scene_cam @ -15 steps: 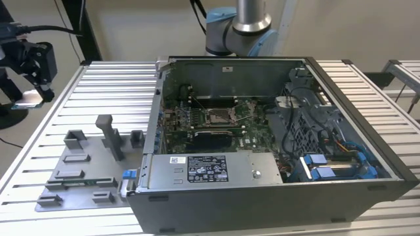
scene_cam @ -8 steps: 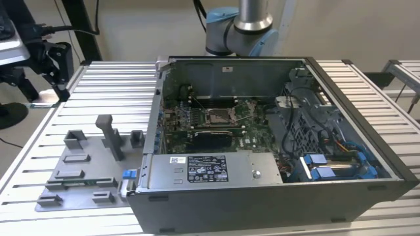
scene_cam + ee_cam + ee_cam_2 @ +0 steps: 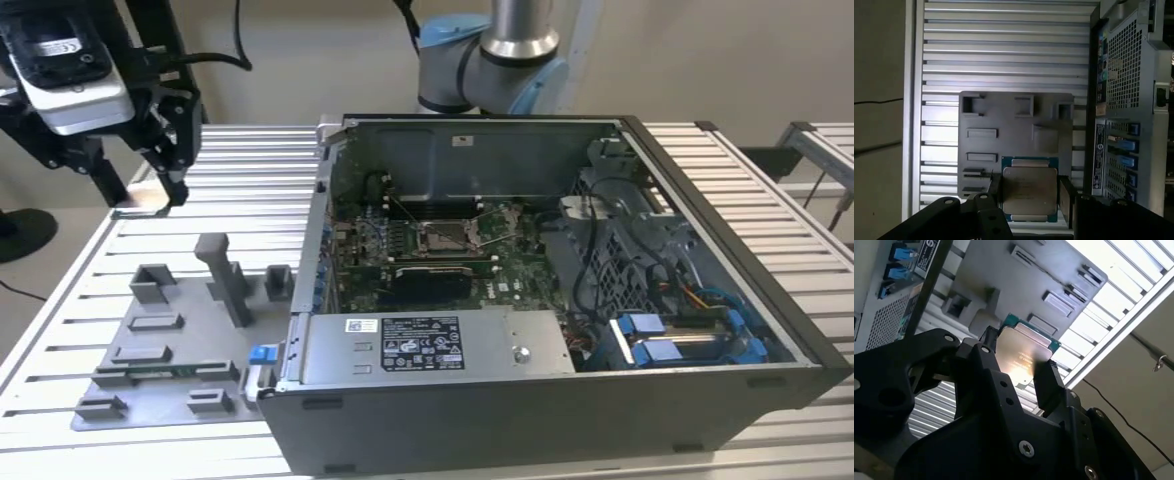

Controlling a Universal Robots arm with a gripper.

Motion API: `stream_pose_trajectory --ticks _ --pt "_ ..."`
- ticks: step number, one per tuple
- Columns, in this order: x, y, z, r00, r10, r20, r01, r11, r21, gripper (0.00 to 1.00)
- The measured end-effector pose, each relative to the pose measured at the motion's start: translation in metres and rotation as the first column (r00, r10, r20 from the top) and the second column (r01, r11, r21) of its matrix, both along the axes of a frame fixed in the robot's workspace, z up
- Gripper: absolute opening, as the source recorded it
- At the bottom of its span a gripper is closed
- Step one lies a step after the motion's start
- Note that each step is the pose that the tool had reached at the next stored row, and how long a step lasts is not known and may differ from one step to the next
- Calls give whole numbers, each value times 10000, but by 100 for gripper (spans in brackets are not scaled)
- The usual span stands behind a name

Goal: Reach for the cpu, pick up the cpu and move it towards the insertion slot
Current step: 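Pick up the cpu and move it towards the insertion slot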

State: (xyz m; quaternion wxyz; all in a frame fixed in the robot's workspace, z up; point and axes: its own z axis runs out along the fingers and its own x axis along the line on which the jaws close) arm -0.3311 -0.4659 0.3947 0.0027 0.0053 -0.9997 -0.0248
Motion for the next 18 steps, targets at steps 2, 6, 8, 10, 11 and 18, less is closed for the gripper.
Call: stream_pose_trajectory --ticks 2,6,8,10,11,18 --pt "93 0 -1 10000 1 -6 -1 10000 1 0" --pt "274 0 -1 10000 0 -22 0 10000 0 0" --pt "360 0 -1 10000 1 -27 -1 10000 0 0" --pt "450 0 -2 10000 0 -30 0 10000 1 0" --pt "493 0 -2 10000 1 -31 -1 10000 1 0" --pt "794 0 -4 10000 1 -36 -1 10000 1 0"
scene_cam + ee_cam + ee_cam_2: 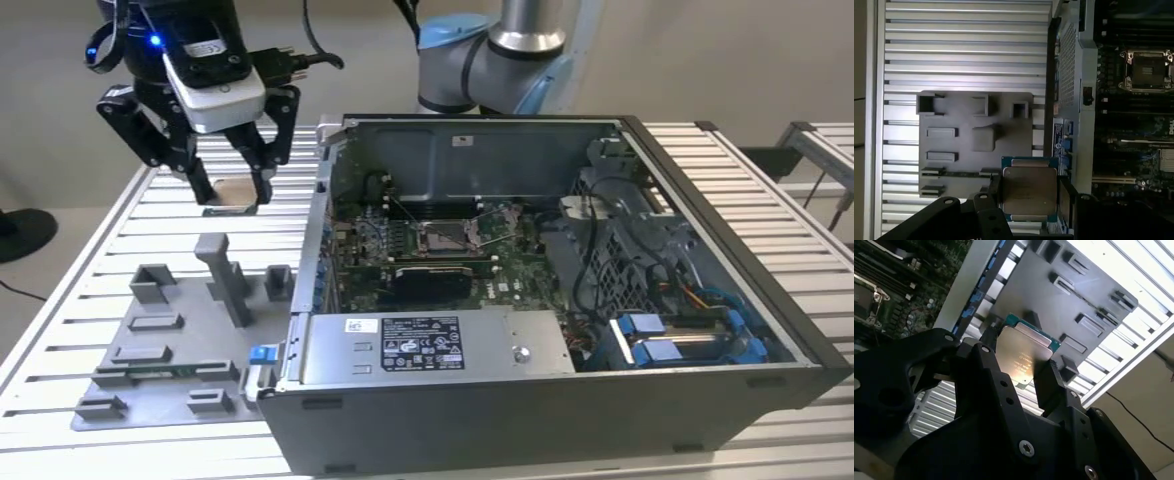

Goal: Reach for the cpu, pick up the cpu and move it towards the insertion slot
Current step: 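Pick up the cpu and move it towards the insertion slot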

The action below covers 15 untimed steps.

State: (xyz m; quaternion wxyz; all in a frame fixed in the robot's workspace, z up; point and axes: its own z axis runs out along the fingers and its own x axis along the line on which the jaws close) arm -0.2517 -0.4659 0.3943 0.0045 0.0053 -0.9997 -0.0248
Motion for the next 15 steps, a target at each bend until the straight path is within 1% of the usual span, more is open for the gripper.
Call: stream_pose_trajectory --ticks 7,15 --pt "297 0 -1 10000 -1 -3 1 10000 0 0" --pt "609 0 -2 10000 0 -3 0 10000 0 0"
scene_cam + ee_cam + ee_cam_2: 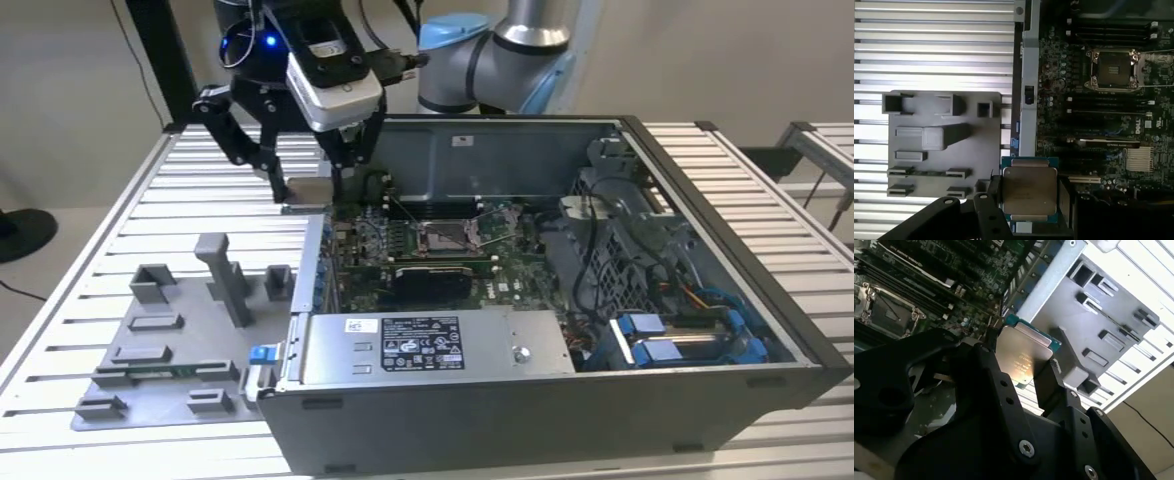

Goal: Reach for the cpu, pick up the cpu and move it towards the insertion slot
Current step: 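Pick up the cpu and move it towards the insertion slot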

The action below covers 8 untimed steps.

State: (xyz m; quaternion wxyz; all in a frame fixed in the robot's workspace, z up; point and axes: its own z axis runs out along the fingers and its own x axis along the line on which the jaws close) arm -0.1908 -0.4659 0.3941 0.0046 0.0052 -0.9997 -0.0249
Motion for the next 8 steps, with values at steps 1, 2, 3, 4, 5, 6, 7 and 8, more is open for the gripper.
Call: stream_pose_trajectory --ticks 1,2,3,4,5,6,7,8 --pt "39 0 0 10000 1 -1 -1 10000 -1 0" --pt "69 0 0 10000 -1 -1 1 10000 -1 0" --pt "101 0 0 10000 0 -1 0 10000 -1 0" --pt "135 0 0 10000 0 -1 0 10000 -2 0" --pt "166 0 -1 10000 0 0 0 10000 0 0" --pt "195 0 -2 10000 0 0 0 10000 -1 0" --pt "232 0 -1 10000 0 -1 0 10000 -1 0" --pt "264 0 -1 10000 -1 -1 1 10000 -2 0"
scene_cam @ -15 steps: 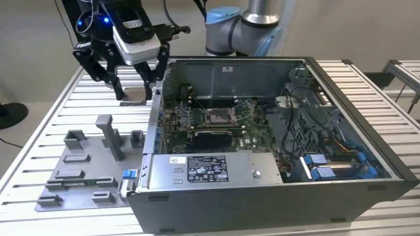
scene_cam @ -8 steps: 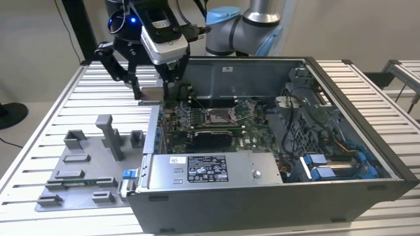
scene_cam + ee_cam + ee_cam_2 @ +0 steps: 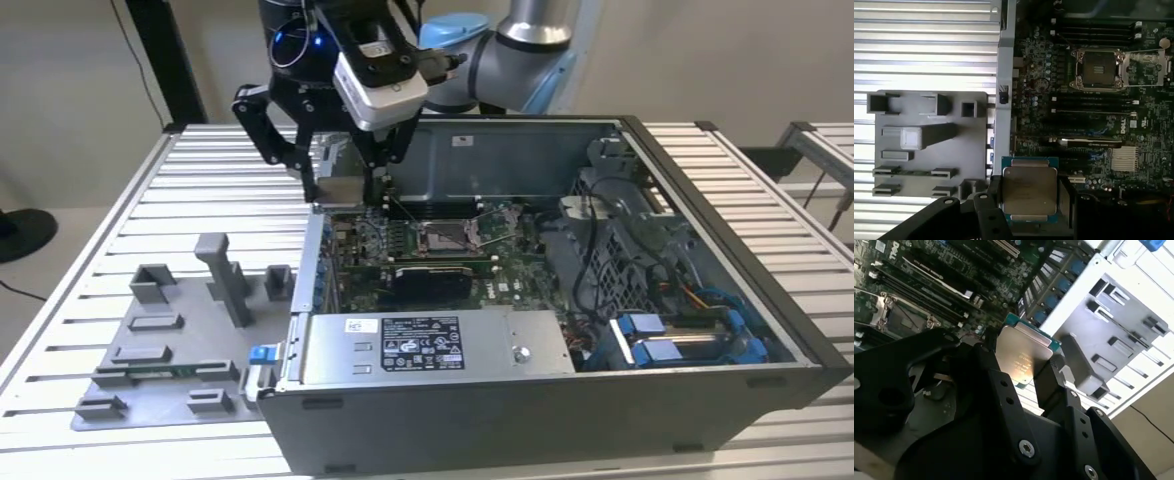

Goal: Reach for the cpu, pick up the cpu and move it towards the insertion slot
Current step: 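Pick up the cpu and move it towards the insertion slot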

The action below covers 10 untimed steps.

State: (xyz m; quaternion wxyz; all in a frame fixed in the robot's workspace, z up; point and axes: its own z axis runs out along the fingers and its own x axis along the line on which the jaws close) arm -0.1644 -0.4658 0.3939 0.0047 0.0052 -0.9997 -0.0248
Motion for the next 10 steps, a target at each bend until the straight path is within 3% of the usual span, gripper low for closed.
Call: stream_pose_trajectory --ticks 10 --pt "287 0 -5 10000 1 0 -1 10000 1 0"
